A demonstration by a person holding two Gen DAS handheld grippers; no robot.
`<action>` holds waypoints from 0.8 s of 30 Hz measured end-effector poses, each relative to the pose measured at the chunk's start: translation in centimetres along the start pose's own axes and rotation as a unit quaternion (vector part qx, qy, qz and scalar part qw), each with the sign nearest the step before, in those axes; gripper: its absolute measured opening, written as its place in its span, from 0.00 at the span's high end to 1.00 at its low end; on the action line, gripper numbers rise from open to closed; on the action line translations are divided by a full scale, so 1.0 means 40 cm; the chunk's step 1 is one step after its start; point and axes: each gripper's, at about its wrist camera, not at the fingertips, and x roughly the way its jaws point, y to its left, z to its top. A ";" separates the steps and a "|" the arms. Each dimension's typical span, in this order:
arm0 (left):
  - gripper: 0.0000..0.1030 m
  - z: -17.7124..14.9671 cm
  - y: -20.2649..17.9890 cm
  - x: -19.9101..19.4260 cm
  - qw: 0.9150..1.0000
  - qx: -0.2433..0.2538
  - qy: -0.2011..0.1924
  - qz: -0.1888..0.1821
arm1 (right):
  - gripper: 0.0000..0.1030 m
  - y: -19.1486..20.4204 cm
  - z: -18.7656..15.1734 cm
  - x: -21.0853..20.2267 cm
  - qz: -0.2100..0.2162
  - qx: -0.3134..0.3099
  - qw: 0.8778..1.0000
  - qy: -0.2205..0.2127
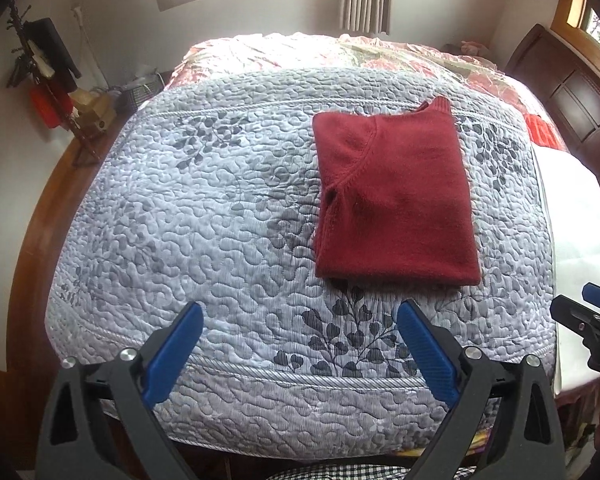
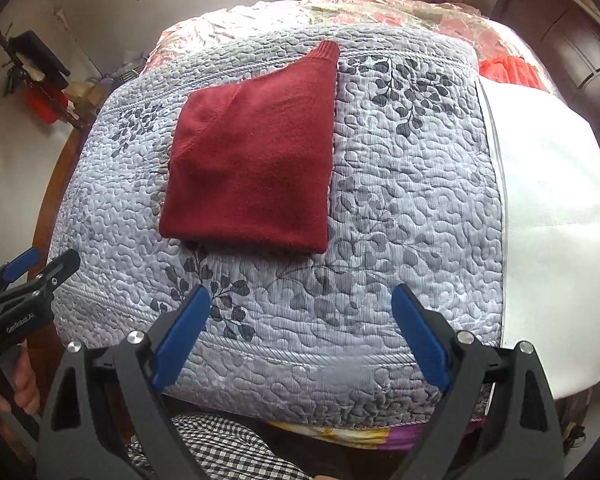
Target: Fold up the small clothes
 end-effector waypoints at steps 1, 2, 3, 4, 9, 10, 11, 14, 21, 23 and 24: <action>0.05 0.000 0.000 -0.006 1.000 0.001 -0.003 0.001 | 0.11 0.000 0.000 -0.003 0.001 0.001 1.000 -0.002; 0.05 0.001 0.000 -0.011 1.000 0.001 -0.005 0.002 | 0.11 0.001 0.001 -0.006 0.000 0.001 1.000 -0.004; 0.05 0.001 0.000 -0.016 1.000 0.002 -0.007 0.003 | 0.11 0.001 0.003 -0.009 0.000 0.001 1.000 -0.006; 0.05 0.002 0.000 -0.020 1.000 0.003 -0.008 0.004 | 0.11 0.003 0.004 -0.012 -0.001 0.001 1.000 -0.007; 0.05 0.004 0.000 -0.033 1.000 0.005 -0.010 0.003 | 0.11 0.015 0.006 -0.023 -0.001 -0.003 1.000 -0.012; 0.05 0.005 -0.001 -0.035 1.000 0.005 -0.011 0.003 | 0.11 0.017 0.007 -0.025 -0.002 -0.003 1.000 -0.013; 0.05 0.006 -0.003 -0.037 1.000 0.005 -0.011 0.003 | 0.11 0.019 0.009 -0.026 -0.002 -0.003 1.000 -0.013; 0.05 0.007 -0.003 -0.040 1.000 0.007 -0.013 0.003 | 0.11 0.023 0.011 -0.027 -0.002 -0.004 1.000 -0.013; 0.05 0.009 -0.004 -0.035 1.000 0.006 -0.009 0.004 | 0.10 0.031 0.009 -0.022 -0.009 -0.007 1.000 -0.012; 0.05 0.009 -0.005 -0.031 1.000 0.006 -0.007 0.004 | 0.10 0.035 0.007 -0.021 -0.018 -0.013 1.000 -0.016; 0.05 0.008 -0.005 -0.029 1.000 0.006 -0.006 0.004 | 0.10 0.037 0.006 -0.021 -0.024 -0.018 0.999 -0.019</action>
